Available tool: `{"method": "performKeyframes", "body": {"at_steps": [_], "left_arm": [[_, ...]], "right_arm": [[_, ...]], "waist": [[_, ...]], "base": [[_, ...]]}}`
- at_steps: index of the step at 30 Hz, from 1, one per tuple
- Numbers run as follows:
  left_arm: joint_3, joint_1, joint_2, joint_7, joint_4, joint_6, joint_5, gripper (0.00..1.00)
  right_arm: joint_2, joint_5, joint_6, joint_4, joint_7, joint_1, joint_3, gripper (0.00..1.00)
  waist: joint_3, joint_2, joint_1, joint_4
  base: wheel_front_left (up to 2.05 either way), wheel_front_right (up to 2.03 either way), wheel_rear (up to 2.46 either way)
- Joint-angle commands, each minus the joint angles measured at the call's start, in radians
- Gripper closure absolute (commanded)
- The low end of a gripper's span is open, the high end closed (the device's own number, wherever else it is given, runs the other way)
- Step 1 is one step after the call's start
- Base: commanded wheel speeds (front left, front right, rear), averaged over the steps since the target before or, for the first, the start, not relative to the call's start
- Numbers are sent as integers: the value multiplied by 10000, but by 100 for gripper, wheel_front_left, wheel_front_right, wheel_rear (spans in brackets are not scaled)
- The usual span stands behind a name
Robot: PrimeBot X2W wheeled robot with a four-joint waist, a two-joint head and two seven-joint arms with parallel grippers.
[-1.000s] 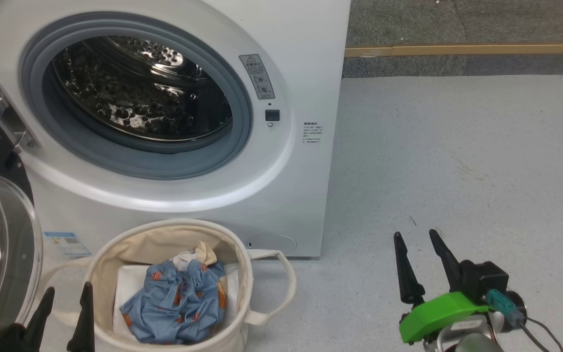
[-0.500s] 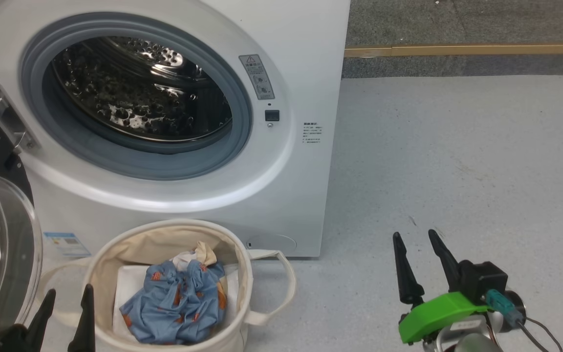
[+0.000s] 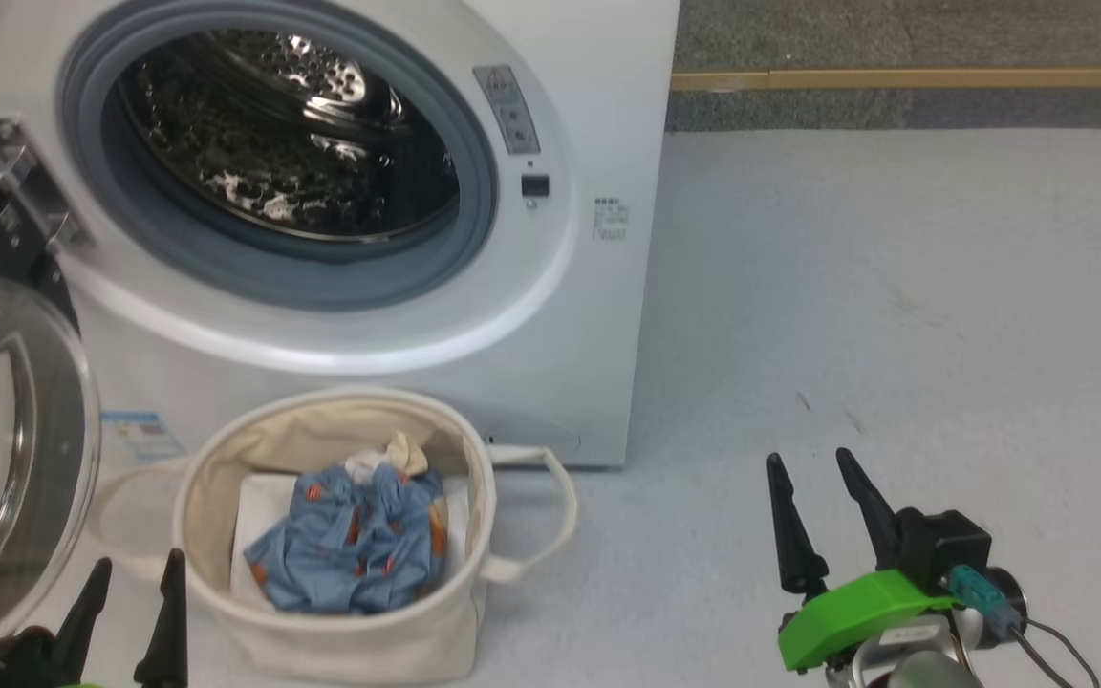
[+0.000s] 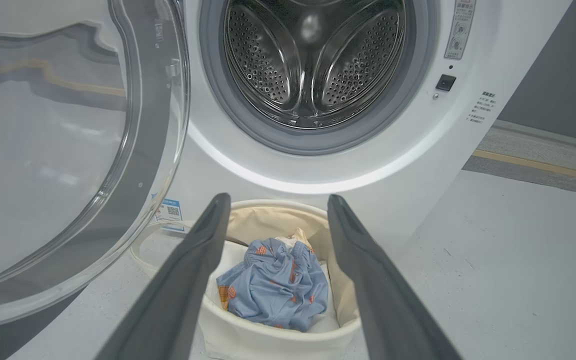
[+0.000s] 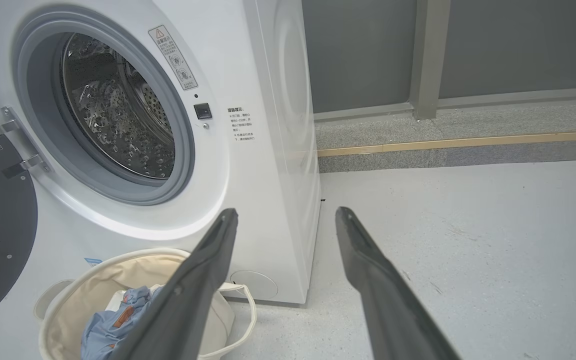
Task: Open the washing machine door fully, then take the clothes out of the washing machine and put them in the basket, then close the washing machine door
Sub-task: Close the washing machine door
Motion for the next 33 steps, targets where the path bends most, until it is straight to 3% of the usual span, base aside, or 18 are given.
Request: {"method": "performKeyframes", "body": {"at_steps": [1, 14, 33], "left_arm": [[387, -487, 396, -96, -260, 39, -66, 0], [305, -548, 440, -102, -195, 291, 211, 0], [783, -498, 252, -217, -290, 623, 848, 0]], "right_arm": [[20, 17, 6, -275, -51, -319, 221, 0], [29, -5, 6, -273, -51, -406, 345, 0], [39, 81, 6, -213, -51, -463, 499, 0]], "waist": [[22, -1, 0, 1], [89, -1, 0, 28], [0, -1, 0, 301]], "base": [[-223, 202, 21], [-150, 142, 8], [-9, 9, 0]]}}
